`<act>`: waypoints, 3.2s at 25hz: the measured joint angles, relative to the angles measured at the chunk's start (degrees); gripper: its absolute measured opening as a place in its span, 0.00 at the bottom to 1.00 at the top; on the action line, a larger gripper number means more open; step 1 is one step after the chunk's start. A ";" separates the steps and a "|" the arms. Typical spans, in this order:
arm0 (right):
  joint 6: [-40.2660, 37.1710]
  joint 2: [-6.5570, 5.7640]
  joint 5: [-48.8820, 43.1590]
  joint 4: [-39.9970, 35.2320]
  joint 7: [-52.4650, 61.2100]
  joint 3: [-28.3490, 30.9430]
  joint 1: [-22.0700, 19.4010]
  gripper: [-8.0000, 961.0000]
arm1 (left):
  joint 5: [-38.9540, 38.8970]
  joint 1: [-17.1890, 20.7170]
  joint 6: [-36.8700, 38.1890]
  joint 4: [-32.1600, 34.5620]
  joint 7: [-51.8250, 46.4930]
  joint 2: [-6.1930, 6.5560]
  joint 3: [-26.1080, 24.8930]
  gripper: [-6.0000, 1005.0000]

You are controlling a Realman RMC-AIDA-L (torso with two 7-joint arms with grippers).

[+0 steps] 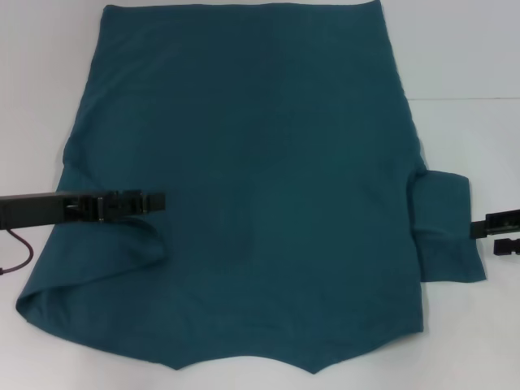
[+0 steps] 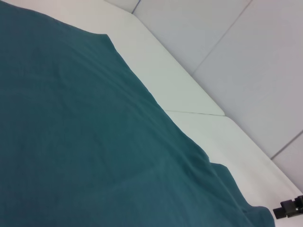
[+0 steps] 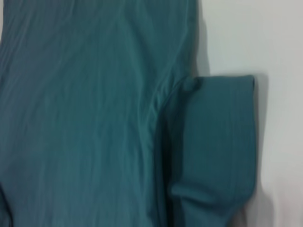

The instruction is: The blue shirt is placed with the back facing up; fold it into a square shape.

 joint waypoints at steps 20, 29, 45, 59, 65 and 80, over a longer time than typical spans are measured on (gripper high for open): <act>6.29 2.06 0.09 3.14 0.15 -3.21 3.30 0.58 | -0.48 -0.18 -1.43 -0.62 0.33 -0.04 -0.21 0.63; 7.11 2.29 -0.02 2.80 -0.12 -3.25 3.38 0.49 | -0.51 -0.49 -1.79 -0.56 0.23 -0.04 -0.11 0.63; 7.93 1.20 -1.58 0.89 -2.07 -3.56 2.41 0.02 | -0.50 -0.43 -1.98 -0.26 0.09 -0.05 -0.20 0.63; 9.97 -1.23 -3.31 -3.00 -2.86 -2.83 2.22 0.03 | -0.50 -0.35 -1.90 -0.16 0.03 -0.05 -0.45 0.63; 8.33 -1.36 -3.01 -2.95 -2.37 -1.84 3.21 0.03 | -0.50 -0.19 -2.22 -0.09 0.03 0.07 -0.46 0.63; -2.71 -0.03 -0.02 -3.51 -0.16 -1.23 7.36 0.04 | -0.52 -0.76 -2.93 -0.06 -0.43 0.13 -0.53 0.63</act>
